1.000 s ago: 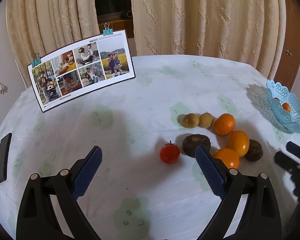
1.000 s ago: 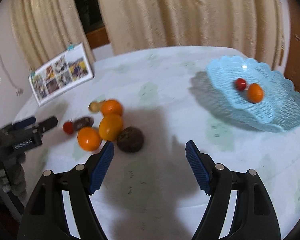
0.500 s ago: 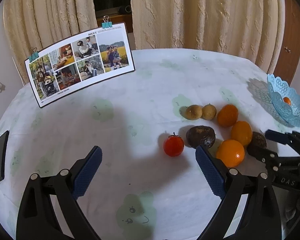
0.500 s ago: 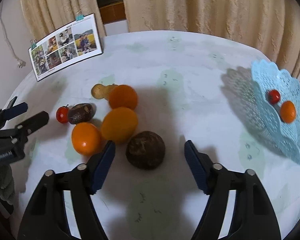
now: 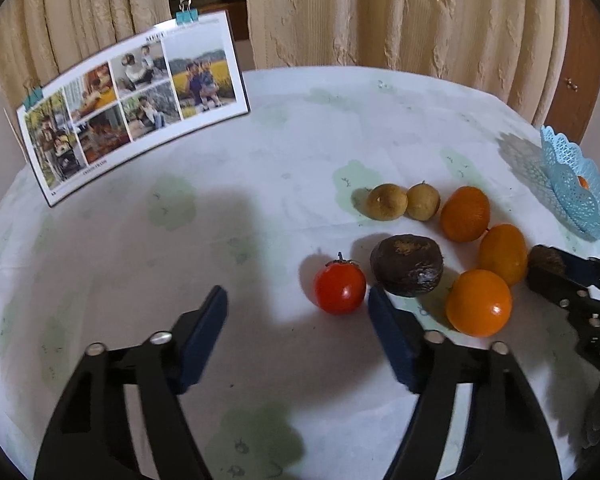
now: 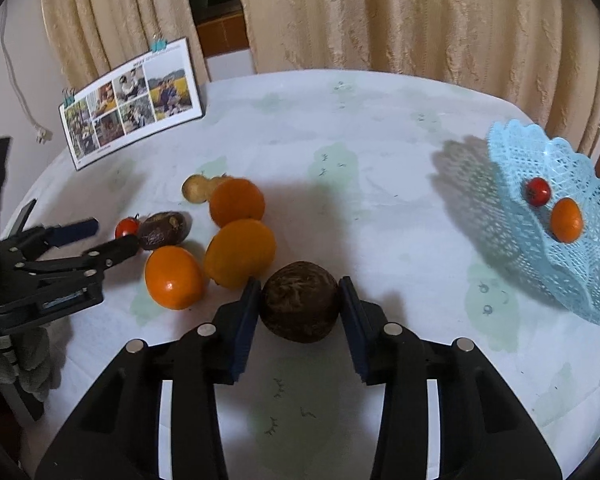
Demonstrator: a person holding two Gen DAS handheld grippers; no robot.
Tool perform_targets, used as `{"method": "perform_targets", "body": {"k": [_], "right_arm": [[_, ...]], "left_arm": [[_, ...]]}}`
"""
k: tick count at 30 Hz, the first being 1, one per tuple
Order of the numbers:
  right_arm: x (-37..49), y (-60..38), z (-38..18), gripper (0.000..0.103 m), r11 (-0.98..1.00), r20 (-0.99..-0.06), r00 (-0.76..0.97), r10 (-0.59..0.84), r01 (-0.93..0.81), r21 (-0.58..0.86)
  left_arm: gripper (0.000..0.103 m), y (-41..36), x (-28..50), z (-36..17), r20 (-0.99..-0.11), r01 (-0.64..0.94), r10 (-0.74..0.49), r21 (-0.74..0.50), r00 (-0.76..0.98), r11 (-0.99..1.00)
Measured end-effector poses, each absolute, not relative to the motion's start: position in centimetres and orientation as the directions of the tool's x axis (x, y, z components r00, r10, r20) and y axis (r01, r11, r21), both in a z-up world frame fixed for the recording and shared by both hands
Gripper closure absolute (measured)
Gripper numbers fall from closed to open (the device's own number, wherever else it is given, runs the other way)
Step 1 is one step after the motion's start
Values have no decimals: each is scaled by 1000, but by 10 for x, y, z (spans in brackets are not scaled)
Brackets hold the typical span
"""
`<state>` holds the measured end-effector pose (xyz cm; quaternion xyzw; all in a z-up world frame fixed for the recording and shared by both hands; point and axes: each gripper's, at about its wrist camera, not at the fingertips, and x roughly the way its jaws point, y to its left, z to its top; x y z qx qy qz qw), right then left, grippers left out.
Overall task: Organize fruits
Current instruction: 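Grasp the dark brown round fruit with the right tool while the left tool grasps a red tomato, then drop the dark brown fruit into the blue basket with the right tool while the left tool carries the tomato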
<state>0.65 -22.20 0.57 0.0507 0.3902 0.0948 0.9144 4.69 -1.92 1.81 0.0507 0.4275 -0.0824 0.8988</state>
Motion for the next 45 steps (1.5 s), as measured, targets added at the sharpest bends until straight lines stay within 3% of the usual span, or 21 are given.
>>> {"method": "perform_targets", "body": {"k": [6, 9, 25, 42, 45], "right_arm": [[-3, -235, 16, 62, 975, -672, 710, 210, -104, 196], [-7, -242, 22, 62, 974, -654, 729, 203, -86, 208], [-39, -316, 55, 62, 954, -536, 842, 63, 107, 281], [-58, -399, 36, 61, 891, -540, 835, -105, 321, 323], [-62, -409, 33, 49, 875, -529, 838, -136, 352, 333]], "left_arm": [[66, -15, 53, 18, -777, 195, -143, -26, 613, 981], [74, -14, 51, 19, -772, 211, -171, -48, 612, 976], [75, -18, 34, 48, -726, 225, -193, -54, 660, 973], [75, -64, 18, 76, -693, 302, -244, -40, 678, 953], [75, -75, 17, 80, -690, 318, -254, -36, 678, 947]]}}
